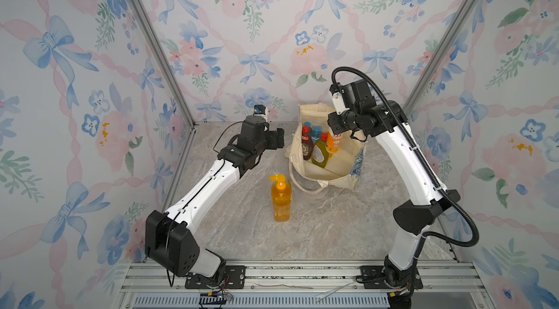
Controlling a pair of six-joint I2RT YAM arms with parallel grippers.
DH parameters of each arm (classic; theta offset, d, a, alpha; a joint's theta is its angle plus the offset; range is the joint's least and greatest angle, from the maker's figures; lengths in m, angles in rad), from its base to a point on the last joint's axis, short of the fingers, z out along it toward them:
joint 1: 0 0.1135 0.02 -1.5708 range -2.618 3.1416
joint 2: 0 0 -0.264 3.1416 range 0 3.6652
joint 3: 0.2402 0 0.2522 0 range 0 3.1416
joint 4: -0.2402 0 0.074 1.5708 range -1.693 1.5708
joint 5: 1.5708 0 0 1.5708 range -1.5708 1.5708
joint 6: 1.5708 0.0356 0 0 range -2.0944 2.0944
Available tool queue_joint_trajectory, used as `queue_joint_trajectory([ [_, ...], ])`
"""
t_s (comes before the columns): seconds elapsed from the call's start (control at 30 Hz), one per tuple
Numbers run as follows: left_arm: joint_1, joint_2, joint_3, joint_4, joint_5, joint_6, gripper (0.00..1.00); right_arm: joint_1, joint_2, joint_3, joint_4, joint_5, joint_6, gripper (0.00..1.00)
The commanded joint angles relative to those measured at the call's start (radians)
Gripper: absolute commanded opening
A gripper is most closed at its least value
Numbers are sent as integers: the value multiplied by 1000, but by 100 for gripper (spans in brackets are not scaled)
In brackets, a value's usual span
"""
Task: Pack dish soap into the shopping bag
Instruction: Place the bottle of dish soap in the shopping bag.
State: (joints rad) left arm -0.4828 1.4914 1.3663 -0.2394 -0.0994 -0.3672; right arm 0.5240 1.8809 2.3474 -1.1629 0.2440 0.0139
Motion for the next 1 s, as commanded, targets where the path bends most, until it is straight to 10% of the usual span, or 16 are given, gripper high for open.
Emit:
queue_joint_trajectory([
  [0.0, -29, 81, 64, 49, 96, 19, 91, -20, -8, 3, 77, 77, -23, 0],
  [0.3, -55, 236, 117, 46, 139, 38, 73, -74, -41, -259, 263, 21, 14, 0],
  [0.73, -66, 267, 149, 45, 245, 51, 5, -152, -154, -661, 635, -65, 103, 0],
  [0.97, -77, 255, 166, 46, 274, 72, 0, -163, -115, -678, 687, -98, 131, 0],
])
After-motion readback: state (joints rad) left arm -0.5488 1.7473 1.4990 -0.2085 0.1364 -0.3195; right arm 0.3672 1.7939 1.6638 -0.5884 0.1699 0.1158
